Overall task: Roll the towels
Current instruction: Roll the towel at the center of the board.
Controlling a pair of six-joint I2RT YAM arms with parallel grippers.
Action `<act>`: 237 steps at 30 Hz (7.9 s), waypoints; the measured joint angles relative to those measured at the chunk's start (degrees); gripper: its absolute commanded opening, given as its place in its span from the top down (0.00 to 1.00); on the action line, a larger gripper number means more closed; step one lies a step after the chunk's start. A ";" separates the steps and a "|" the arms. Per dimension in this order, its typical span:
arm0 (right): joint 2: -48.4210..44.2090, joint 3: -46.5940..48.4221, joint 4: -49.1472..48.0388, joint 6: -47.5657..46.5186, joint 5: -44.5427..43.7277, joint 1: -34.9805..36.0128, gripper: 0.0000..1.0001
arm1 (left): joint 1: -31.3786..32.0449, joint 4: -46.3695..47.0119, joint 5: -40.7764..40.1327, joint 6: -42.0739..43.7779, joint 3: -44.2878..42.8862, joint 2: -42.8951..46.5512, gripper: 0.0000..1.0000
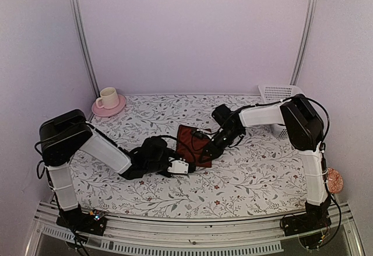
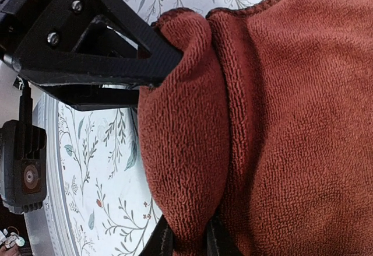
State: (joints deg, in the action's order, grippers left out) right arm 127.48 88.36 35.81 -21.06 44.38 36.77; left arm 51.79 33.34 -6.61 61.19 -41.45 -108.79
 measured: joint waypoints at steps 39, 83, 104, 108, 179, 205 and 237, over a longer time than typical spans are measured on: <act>-37.75 -48.33 -44.30 -16.72 -27.43 10.03 0.36 | -10.71 -58.14 28.09 -13.46 -34.91 -8.87 1.00; -16.96 -34.93 -55.23 -33.20 -45.35 14.23 0.71 | -17.31 -85.88 46.93 -12.74 -58.90 -24.83 0.94; -16.35 -26.60 -39.10 -21.88 -36.96 12.20 0.80 | -17.77 -70.58 32.87 -16.41 -37.35 -7.65 0.37; -16.35 -25.57 -36.39 -19.10 -34.53 11.26 0.80 | -18.16 -62.90 28.92 -17.92 -29.35 -2.19 0.36; -2.47 -0.11 2.60 -8.33 -0.33 0.83 0.74 | -0.79 -16.17 5.55 -4.81 -6.51 3.23 0.89; -29.92 -27.34 -17.88 -7.10 -16.98 -0.20 0.36 | -5.68 -56.33 21.84 -13.46 -33.16 -5.79 1.00; -25.05 -41.05 -53.59 -29.42 -45.29 16.70 0.37 | -13.14 -84.24 40.70 -16.70 -58.29 -21.79 0.91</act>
State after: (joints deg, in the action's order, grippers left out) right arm 102.43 47.31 -17.78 -50.48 -0.91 53.47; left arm 38.65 -50.89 34.09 44.49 -99.74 -130.58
